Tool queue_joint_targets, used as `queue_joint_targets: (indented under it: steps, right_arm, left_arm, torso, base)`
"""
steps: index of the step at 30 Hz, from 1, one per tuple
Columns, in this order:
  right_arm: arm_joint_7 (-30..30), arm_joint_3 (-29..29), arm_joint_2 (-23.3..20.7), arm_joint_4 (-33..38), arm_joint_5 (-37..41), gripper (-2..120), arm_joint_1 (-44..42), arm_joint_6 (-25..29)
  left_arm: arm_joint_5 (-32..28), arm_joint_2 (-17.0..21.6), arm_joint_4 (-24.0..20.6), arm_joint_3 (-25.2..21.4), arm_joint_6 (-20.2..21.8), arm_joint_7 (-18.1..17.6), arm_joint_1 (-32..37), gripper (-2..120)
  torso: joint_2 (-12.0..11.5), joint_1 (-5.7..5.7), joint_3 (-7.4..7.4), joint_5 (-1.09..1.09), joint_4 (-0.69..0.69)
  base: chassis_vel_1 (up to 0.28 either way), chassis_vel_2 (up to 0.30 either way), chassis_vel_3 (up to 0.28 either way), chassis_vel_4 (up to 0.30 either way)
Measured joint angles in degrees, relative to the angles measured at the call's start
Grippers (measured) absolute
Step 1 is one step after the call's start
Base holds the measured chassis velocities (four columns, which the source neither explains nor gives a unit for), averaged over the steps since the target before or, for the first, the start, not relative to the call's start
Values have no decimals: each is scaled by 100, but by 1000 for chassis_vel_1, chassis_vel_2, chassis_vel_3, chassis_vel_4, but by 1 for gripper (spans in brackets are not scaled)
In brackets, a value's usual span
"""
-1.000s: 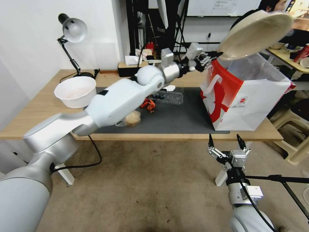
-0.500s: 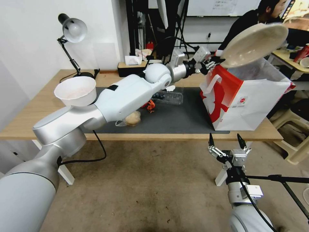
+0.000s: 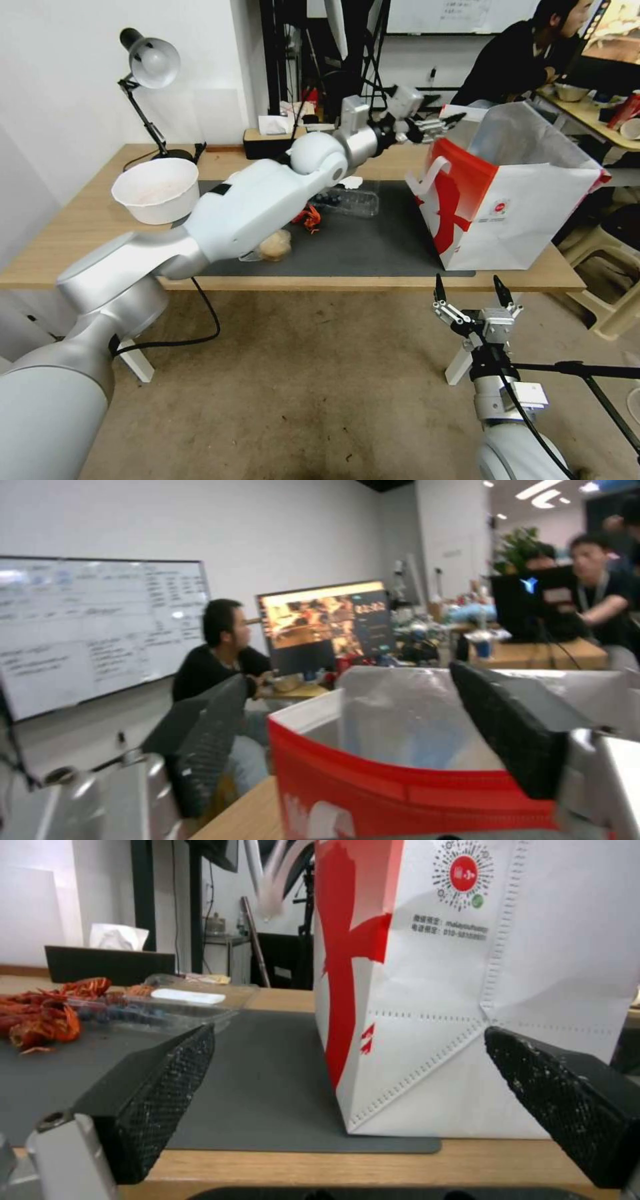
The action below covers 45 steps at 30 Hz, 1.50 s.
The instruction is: Pick up the trash from the table and place it into the takeout bag.
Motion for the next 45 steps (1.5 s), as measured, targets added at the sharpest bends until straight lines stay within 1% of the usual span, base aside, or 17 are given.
queue_joint_targets:
  steps: [3,4,5,7,9,10,13,14,17,18,21,27,30,33,39,43,45]
  right_arm:
    - [0,-14,10,14,-1,100,10,-15]
    - [0,-14,10,14,-1,100,10,-15]
    - [0,-20,10,16,-5,100,9,-19]
    - [-1,-23,7,19,-9,100,5,-20]
    - [0,-26,-2,38,-12,100,-7,-31]
    - [0,-26,-2,38,-12,100,-7,-31]
    - [-1,-31,-18,62,-14,100,-20,-44]
    - [-1,-31,-18,62,-14,100,-20,-44]
    - [-2,-45,-27,66,-15,100,-22,-50]
    - [-2,-45,-27,66,-15,100,-22,-50]
    - [-3,-62,-29,77,-17,100,-27,-55]
    - [-5,-73,-38,112,-19,100,-32,-66]
    - [-7,-87,-49,113,-19,100,-29,-74]
    - [-10,-97,-47,107,-24,100,-28,-75]
    - [-10,-114,-38,71,-63,100,-43,-58]
    - [-8,-114,-37,71,-66,100,-54,-51]
    - [-5,-115,-34,71,-73,100,-69,-41]
  left_arm:
    - [-151,347,-395,-278,6,-287,381,93]
    - [-151,347,-395,-278,6,-287,381,93]
    - [-195,486,-519,-380,19,-356,526,98]
    - [-214,600,-617,-472,28,-387,654,99]
    - [-228,896,-863,-741,41,-456,968,100]
    - [-228,896,-863,-741,41,-456,968,100]
    - [-234,1339,-1204,-1175,79,-540,1449,100]
    - [-234,1339,-1204,-1175,79,-540,1449,100]
    - [-195,1792,-1590,-1765,132,-631,2081,100]
    - [-195,1792,-1590,-1765,132,-631,2081,100]
    - [-144,2092,-1860,-2166,156,-687,2634,100]
    - [-52,2373,-2228,-2642,185,-785,3303,100]
    - [75,2538,-2541,-3051,230,-877,3834,100]
    - [227,2595,-2779,-3290,258,-996,4179,100]
    - [697,2588,-3321,-3887,288,-1253,5087,100]
    - [933,2584,-3501,-4057,284,-1402,5432,100]
    - [1224,2542,-3722,-4377,312,-1574,5905,100]
  torso:
    - [0,0,0,0,0]
    - [0,0,0,0,0]
    - [0,0,0,0,-1]
    - [0,0,0,0,0]
    - [0,0,0,-1,-1]
    - [0,0,0,-1,-1]
    - [0,1,0,-1,-1]
    - [0,1,0,-1,-1]
    - [0,0,0,-1,1]
    - [0,0,0,-1,1]
    - [0,0,0,-1,-1]
    - [0,0,0,0,-1]
    - [0,0,0,0,0]
    - [0,0,0,2,-1]
    - [0,1,1,-1,0]
    - [1,1,0,3,-2]
    - [1,1,0,3,-1]
  base:
    - [0,0,0,0]
    - [0,0,0,0]
    - [0,0,0,0]
    - [0,0,0,0]
    - [0,0,0,0]
    - [0,0,0,0]
    - [0,0,0,0]
    - [0,0,0,0]
    - [0,0,0,0]
    - [0,0,0,0]
    - [0,0,0,0]
    - [0,0,0,0]
    - [0,0,0,0]
    - [0,0,0,0]
    - [0,0,0,0]
    - [0,0,0,0]
    - [0,0,0,0]
